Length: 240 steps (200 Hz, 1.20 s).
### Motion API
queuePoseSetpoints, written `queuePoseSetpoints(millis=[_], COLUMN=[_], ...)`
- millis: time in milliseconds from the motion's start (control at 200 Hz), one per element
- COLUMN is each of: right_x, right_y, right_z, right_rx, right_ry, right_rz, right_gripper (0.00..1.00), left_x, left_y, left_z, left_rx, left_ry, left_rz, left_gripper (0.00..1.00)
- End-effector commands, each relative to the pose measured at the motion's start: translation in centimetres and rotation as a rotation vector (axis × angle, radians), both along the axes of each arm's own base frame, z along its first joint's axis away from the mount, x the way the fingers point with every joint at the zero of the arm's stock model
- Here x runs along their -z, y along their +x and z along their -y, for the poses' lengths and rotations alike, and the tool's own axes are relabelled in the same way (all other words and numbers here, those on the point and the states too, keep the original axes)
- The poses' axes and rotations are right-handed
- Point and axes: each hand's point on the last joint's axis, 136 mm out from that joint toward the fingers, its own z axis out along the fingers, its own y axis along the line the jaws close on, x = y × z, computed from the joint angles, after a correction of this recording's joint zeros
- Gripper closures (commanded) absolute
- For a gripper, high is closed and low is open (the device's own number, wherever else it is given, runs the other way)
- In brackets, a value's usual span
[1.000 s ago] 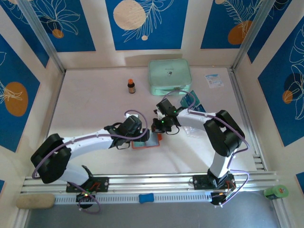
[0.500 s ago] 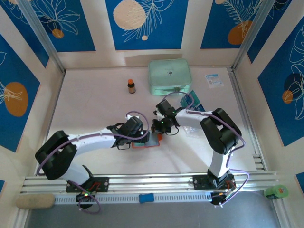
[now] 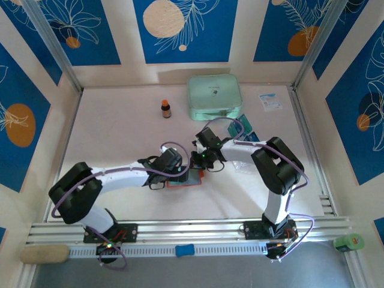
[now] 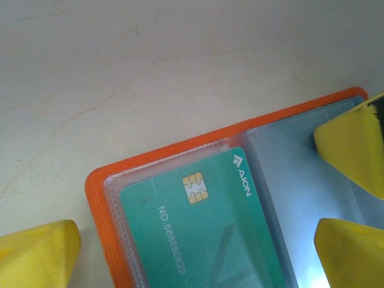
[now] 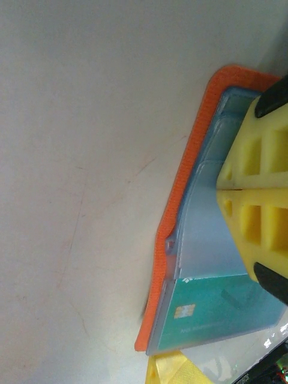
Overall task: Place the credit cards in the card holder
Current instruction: Flip over the card slot on the card holder.
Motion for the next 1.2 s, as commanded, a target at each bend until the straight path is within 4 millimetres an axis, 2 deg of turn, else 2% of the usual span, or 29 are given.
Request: queuePoseSetpoints(millis=[0,255,465,640,760,1065,1195], right_x=[1.5,1.0,-0.9,-1.9,-1.7,-0.7,-1.0], right_y=[-1.6,-1.4,-0.6,-0.3,-0.5,-1.1,-1.1], right_z=[0.4,0.2,0.5,1.2,1.4,0.8,0.9], right_rx=[-0.007,-0.006,0.009,0.044,0.055,0.054,0.049], right_ry=[-0.019,-0.007,0.005,0.013,0.017,0.023,0.022], right_rz=[-0.071,-0.063,-0.024,-0.004,-0.011,-0.042,-0.033], right_gripper=[1.0,1.0,1.0,0.87,0.81,0.8,0.8], left_x=[0.6,1.5,2.0,2.2,2.2,2.1,1.7], left_y=[-0.1,-0.4,-0.7,-0.9,-0.9,-1.0,-0.9], left_z=[-0.2,-0.6,-0.7,-0.6,-0.7,-0.8,-0.7], left_rx=[0.021,0.024,0.023,0.024,0.025,0.023,0.021], left_ry=[0.039,0.062,0.057,0.052,0.051,0.049,0.045], left_rz=[0.004,-0.009,-0.017,-0.02,-0.02,-0.016,-0.01], left_gripper=[0.0,0.01,0.05,0.07,0.08,0.09,0.06])
